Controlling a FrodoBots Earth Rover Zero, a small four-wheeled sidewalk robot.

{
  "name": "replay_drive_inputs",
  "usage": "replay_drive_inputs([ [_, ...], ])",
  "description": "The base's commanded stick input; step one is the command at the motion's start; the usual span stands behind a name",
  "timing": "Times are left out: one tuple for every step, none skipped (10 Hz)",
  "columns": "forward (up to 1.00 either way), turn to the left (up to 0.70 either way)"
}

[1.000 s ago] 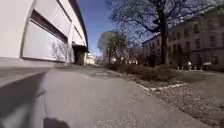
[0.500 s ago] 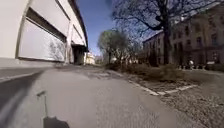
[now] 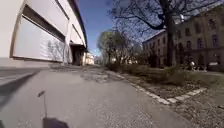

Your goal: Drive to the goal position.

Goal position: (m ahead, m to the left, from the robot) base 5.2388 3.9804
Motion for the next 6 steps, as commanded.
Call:
replay_drive_inputs([
  [1.0,0.0],
  [1.0,0.0],
  [1.0,0.0],
  [1.0,0.0],
  [1.0,0.0],
  [1.0,0.0],
])
